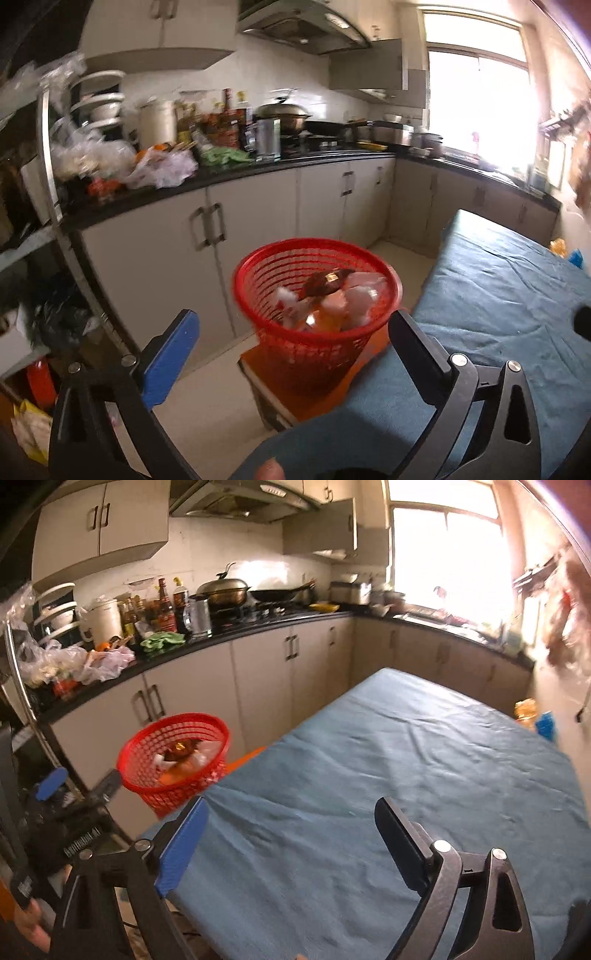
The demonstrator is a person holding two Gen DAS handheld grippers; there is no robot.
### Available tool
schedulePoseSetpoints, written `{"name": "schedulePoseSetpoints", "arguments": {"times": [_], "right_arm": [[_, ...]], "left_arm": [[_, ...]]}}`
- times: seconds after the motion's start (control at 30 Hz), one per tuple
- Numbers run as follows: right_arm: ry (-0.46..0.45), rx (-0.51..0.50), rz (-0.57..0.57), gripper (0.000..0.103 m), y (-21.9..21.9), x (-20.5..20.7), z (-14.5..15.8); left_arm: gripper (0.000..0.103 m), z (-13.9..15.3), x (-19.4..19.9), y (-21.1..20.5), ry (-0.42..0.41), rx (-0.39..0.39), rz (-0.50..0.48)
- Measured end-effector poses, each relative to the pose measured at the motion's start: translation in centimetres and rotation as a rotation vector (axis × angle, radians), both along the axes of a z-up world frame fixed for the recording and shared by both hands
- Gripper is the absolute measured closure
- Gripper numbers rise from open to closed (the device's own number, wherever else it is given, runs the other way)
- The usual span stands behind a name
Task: Collect trash
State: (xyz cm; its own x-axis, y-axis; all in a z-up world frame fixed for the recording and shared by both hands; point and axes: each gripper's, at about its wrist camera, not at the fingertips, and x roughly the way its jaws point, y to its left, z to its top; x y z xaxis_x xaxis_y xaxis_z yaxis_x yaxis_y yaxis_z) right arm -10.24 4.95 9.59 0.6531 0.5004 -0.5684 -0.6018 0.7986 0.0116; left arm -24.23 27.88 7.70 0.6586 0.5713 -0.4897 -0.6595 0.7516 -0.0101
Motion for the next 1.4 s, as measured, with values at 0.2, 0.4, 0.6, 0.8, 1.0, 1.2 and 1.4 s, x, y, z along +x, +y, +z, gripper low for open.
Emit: {"name": "schedulePoseSetpoints", "arguments": {"times": [0.2, 0.4, 0.6, 0.8, 1.0, 1.2, 1.4], "right_arm": [[-0.029, -0.014, -0.052, 0.008, -2.1, -2.8, -0.7], [-0.06, -0.039, -0.083, 0.005, -3.2, -4.7, -1.3], [-0.069, -0.058, -0.089, 0.005, -3.3, -4.9, -1.8], [-0.067, -0.076, -0.074, 0.005, -2.7, -5.2, -2.3], [-0.072, -0.096, -0.07, 0.005, -2.3, -5.3, -2.6], [-0.067, -0.107, -0.067, 0.005, -2.1, -5.4, -2.9], [-0.067, -0.117, -0.067, 0.005, -1.9, -5.4, -3.0]], "left_arm": [[0.001, 0.0, -1.5, 0.3, 0.046, 0.029, 0.075], [0.001, 0.1, -1.1, -0.9, 0.044, 0.022, 0.026], [0.001, -0.3, -0.6, -1.6, 0.069, 0.044, 0.018], [0.001, -0.5, -0.6, -1.8, 0.078, 0.053, 0.009], [0.001, -0.6, -0.5, -1.7, 0.089, 0.06, 0.012], [0.001, -0.6, -0.4, -1.9, 0.094, 0.076, 0.01], [0.001, -0.7, -0.3, -1.9, 0.098, 0.081, 0.012]]}}
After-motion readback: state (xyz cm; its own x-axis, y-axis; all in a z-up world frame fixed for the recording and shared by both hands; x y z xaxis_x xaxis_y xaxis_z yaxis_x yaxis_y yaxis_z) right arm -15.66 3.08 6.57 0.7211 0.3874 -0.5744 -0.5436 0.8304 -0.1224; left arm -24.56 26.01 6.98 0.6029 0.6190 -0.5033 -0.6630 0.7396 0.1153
